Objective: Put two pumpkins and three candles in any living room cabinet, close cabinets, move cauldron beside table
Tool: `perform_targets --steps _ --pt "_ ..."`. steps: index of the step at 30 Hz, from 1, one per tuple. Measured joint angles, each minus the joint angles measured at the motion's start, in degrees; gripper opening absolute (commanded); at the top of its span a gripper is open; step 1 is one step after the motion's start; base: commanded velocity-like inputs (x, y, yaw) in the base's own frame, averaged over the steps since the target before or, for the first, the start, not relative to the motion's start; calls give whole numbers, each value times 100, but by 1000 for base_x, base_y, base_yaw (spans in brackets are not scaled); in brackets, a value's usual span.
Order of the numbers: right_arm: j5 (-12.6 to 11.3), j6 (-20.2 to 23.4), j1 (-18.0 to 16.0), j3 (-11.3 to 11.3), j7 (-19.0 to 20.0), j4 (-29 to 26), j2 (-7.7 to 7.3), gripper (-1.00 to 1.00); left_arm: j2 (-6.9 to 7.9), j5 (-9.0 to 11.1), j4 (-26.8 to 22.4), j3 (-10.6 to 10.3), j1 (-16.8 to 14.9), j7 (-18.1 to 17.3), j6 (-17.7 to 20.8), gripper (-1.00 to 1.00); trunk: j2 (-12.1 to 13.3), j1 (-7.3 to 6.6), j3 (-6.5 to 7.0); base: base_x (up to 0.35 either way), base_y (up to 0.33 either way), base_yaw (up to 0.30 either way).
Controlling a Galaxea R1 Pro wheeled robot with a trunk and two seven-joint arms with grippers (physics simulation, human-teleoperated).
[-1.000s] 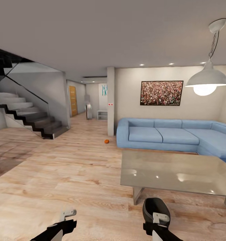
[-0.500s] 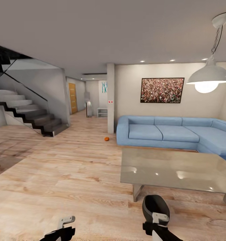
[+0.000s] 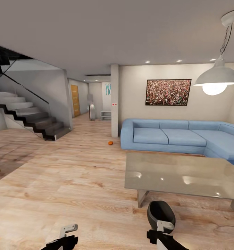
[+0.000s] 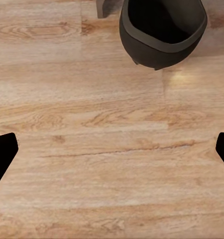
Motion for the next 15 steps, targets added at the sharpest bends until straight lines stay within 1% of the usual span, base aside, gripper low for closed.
perform_targets --steps 5,9,12,15 --pt "3 1 1 9 3 0 23 100 -2 -2 5 1 0 3 0 100 1 1 -3 -122 0 16" --pt "5 0 -1 10 0 1 33 100 -3 -1 5 0 1 1 0 100 1 2 -25 -153 0 93" --pt "18 -13 -1 6 1 7 28 100 0 4 5 7 0 1 0 100 0 1 -47 -55 0 99" --pt "27 -25 6 14 0 15 20 100 1 4 6 8 0 1 0 100 0 0 -55 -17 0 35"
